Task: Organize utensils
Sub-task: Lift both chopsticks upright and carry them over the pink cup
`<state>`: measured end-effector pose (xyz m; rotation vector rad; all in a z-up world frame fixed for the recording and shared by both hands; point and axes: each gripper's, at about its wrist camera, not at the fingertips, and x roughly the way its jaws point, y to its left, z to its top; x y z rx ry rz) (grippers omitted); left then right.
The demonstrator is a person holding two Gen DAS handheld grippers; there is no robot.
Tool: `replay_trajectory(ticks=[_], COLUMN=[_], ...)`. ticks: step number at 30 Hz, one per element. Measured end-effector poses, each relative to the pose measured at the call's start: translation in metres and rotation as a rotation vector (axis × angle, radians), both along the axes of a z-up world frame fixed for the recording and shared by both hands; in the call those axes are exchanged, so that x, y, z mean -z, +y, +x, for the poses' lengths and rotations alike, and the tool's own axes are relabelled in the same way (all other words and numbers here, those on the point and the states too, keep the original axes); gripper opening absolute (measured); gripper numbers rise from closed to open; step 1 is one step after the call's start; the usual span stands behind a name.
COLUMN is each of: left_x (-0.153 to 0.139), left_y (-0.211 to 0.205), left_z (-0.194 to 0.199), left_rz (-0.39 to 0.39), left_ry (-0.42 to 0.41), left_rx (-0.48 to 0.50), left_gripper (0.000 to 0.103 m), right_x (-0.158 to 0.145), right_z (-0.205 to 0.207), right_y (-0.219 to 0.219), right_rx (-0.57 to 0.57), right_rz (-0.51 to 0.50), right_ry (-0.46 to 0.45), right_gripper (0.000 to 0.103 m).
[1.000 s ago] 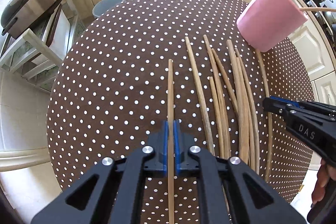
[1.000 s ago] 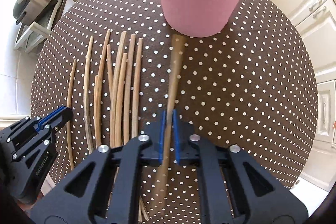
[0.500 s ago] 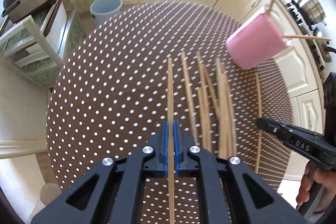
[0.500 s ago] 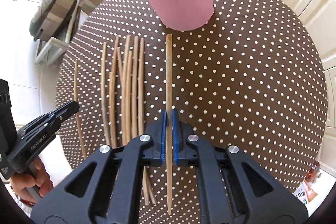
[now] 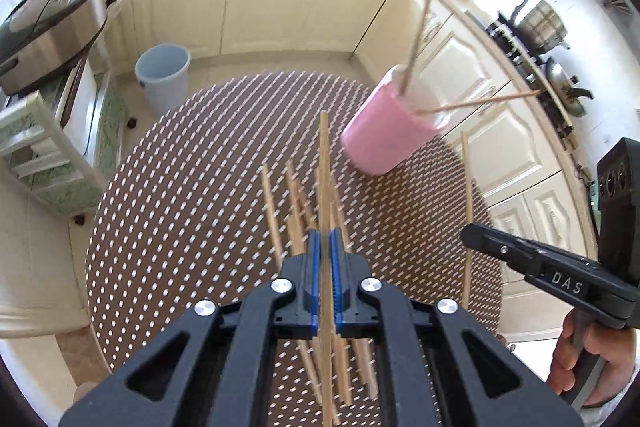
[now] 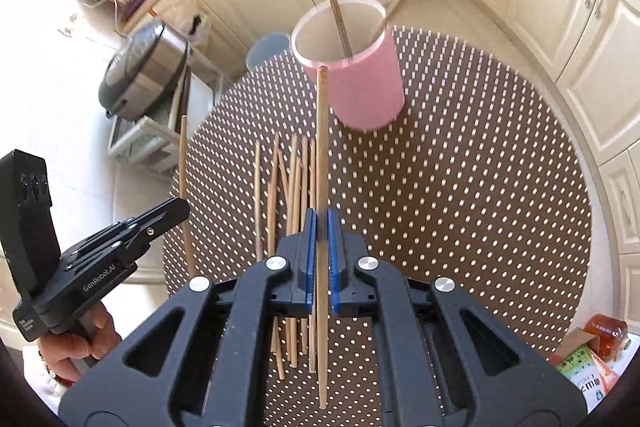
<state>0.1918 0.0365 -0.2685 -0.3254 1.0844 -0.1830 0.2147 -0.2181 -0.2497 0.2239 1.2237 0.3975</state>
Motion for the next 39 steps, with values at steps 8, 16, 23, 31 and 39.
replay_trajectory(ticks=[8, 16, 23, 31, 39], left_x=[-0.045, -0.083, -0.11, -0.114, -0.1], left_y=[-0.023, -0.043, -0.063, -0.078, -0.078], left_z=[0.019, 0.057, 0.1, 0.145, 0.168], left_rz=[-0.051, -0.066, -0.067, -0.032, 0.01], left_ry=[-0.136, -0.254, -0.389, -0.515, -0.565], left_rx=[0.022, 0.038, 0.007, -0.061, -0.096], left_gripper=[0.006, 0.006, 0.006, 0.006, 0.006], right_x=[-0.039, -0.066, -0.087, -0.085, -0.07], right_z=[0.014, 0.045, 0.082, 0.121, 0.14], right_y=[0.001, -0.003, -0.006, -0.006, -0.006], right_rx=[0.026, 0.034, 0.062, 0.109, 0.145], right_rz=[0.054, 0.099, 0.131, 0.138, 0.129], right_ry=[-0.116, -0.219, -0.365, -0.491, -0.562], right_gripper=[0.006, 0.006, 0.006, 0.006, 0.006])
